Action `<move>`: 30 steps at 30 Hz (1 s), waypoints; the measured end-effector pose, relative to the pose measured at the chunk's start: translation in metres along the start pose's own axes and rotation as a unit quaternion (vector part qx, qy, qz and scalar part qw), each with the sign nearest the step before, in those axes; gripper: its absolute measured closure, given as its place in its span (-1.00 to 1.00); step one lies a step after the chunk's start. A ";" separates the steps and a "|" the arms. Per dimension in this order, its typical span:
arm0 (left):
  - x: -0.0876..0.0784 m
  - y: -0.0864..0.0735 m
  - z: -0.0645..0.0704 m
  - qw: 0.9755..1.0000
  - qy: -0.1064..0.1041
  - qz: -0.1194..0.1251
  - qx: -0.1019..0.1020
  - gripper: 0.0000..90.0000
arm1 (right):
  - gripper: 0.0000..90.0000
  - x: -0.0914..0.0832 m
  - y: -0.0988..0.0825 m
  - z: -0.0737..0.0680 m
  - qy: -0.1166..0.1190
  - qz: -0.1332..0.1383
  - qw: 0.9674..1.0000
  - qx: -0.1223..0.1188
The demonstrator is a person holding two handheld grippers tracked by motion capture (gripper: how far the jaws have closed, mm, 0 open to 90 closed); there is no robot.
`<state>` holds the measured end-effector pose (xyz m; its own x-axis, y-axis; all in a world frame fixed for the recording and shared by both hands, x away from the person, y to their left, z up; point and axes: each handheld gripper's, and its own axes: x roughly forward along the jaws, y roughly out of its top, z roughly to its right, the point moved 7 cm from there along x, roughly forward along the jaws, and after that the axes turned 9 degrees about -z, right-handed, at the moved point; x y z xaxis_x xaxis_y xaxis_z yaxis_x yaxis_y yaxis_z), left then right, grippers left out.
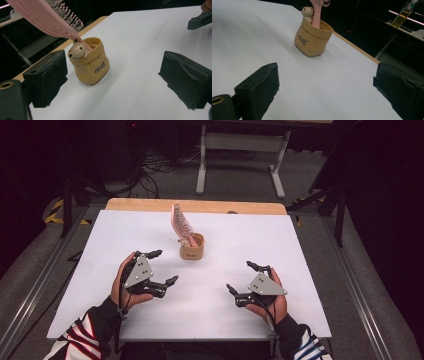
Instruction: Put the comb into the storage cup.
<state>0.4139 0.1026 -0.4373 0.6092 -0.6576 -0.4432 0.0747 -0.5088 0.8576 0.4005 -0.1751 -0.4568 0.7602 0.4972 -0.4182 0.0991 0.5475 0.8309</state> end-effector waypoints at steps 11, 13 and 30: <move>-0.010 -0.015 -0.001 1.000 0.004 -0.012 -0.001 -0.82 | -0.85 -0.001 0.000 0.000 -0.004 0.000 1.000 -0.002; -0.012 -0.017 -0.001 1.000 0.005 -0.012 -0.003 -0.82 | -0.85 -0.001 0.000 0.000 -0.003 0.000 1.000 0.000; -0.027 -0.040 -0.002 0.999 0.015 -0.028 -0.015 -0.82 | -0.85 -0.008 -0.006 0.000 -0.011 -0.004 1.000 0.003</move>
<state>0.3961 0.1413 -0.4590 0.6260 -0.6118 -0.4836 0.1330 -0.5273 0.8392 0.3939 -0.1824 -0.4580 0.7731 0.4777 -0.4173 0.1095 0.5475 0.8296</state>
